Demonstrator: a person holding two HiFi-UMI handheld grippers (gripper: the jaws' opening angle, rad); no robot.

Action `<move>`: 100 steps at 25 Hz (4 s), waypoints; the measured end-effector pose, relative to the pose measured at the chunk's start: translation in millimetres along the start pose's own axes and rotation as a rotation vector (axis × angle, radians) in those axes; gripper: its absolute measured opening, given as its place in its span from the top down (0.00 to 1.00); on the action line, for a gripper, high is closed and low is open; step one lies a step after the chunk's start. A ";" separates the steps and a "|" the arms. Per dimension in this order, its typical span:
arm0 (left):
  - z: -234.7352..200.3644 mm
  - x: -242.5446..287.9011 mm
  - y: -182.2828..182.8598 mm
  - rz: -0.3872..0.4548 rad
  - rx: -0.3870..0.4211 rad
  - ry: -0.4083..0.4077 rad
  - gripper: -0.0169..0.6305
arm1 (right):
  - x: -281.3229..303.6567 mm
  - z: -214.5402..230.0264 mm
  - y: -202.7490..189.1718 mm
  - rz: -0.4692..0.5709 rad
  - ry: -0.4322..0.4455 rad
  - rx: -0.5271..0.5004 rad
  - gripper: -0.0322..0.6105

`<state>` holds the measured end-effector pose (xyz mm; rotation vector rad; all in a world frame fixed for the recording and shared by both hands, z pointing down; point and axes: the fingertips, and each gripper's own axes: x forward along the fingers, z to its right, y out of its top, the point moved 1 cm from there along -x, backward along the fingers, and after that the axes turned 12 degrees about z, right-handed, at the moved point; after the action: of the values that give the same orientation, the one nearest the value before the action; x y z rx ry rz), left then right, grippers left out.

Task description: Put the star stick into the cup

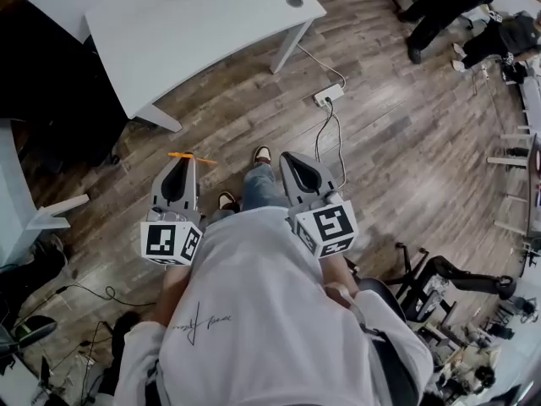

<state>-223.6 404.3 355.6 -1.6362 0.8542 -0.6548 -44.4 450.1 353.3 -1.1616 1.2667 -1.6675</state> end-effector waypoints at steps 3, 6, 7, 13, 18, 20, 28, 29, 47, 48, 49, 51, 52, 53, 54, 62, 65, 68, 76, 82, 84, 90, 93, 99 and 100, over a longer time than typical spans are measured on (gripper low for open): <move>-2.1 27.2 5.6 -0.001 0.013 0.020 0.94 | 18.1 23.3 11.2 0.017 0.013 0.013 0.94; -3.8 54.2 10.1 0.004 0.021 0.043 0.94 | 34.5 48.4 22.1 0.033 0.022 0.018 0.94; -4.1 62.1 11.1 0.005 0.024 0.051 0.94 | 39.2 56.6 24.8 0.038 0.025 0.018 0.94; -3.2 105.0 13.9 0.006 0.047 0.098 0.94 | 62.2 106.8 36.7 0.053 0.037 0.028 0.94; 7.3 144.2 14.0 0.007 0.069 0.118 0.94 | 74.7 148.5 40.9 0.051 0.067 0.037 0.94; 12.1 156.1 14.0 0.013 0.079 0.135 0.94 | 77.1 163.5 41.4 0.049 0.076 0.040 0.94; 33.1 186.9 8.3 0.008 0.094 0.147 0.94 | 75.1 204.7 38.6 0.042 0.072 0.036 0.94; 34.0 189.9 6.9 0.007 0.094 0.145 0.94 | 74.5 207.8 37.3 0.039 0.068 0.038 0.94; 8.3 264.6 8.8 0.037 0.059 0.134 0.94 | 125.3 244.0 53.3 0.021 0.077 0.026 0.94; 6.0 270.2 9.8 0.037 0.057 0.137 0.94 | 131.1 246.8 55.4 0.018 0.082 0.028 0.94; 2.9 276.3 10.2 0.034 0.055 0.141 0.94 | 137.9 249.9 57.4 0.014 0.087 0.030 0.94; -7.4 289.1 10.0 0.026 0.051 0.152 0.94 | 155.0 254.7 60.9 0.002 0.098 0.031 0.94; -14.7 294.8 10.2 0.023 0.049 0.160 0.94 | 165.0 255.8 61.6 -0.007 0.105 0.032 0.94; -22.9 299.3 11.1 0.024 0.046 0.172 0.94 | 175.2 256.3 61.5 -0.016 0.111 0.032 0.94; -31.0 302.7 12.5 0.027 0.041 0.185 0.94 | 184.9 256.8 60.9 -0.025 0.116 0.034 0.94; -78.5 337.1 18.9 0.024 0.014 0.209 0.94 | 249.9 267.5 73.3 -0.041 0.126 0.034 0.94; -92.9 352.4 25.7 0.034 0.017 0.206 0.94 | 273.0 264.0 83.1 -0.037 0.154 0.029 0.94; -105.4 365.1 33.0 0.049 0.018 0.203 0.94 | 294.8 258.5 92.3 -0.035 0.183 0.016 0.94; -141.2 371.4 46.1 0.093 0.022 0.205 0.94 | 333.3 237.4 103.3 -0.028 0.213 -0.039 0.94; -152.8 377.1 54.2 0.128 0.008 0.215 0.94 | 345.8 235.1 110.2 -0.037 0.250 -0.069 0.94; -156.7 377.4 54.8 0.134 -0.004 0.222 0.94 | 349.1 240.0 112.6 -0.037 0.251 -0.077 0.94; -168.3 378.6 54.5 0.137 -0.007 0.239 0.94 | 360.9 253.1 118.4 -0.023 0.237 -0.061 0.94; -173.1 382.6 57.7 0.142 0.007 0.247 0.94 | 370.2 244.9 121.9 -0.007 0.283 -0.054 0.94; -182.9 402.6 67.9 0.162 0.020 0.268 0.94 | 396.1 243.1 128.1 -0.007 0.358 -0.067 0.94; -184.9 406.2 70.1 0.166 0.023 0.273 0.94 | 400.8 245.3 130.2 -0.006 0.364 -0.069 0.94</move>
<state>-145.8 -39.3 321.1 -1.4560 1.1619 -0.7785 60.4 -26.0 344.1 -0.9264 1.5532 -1.9126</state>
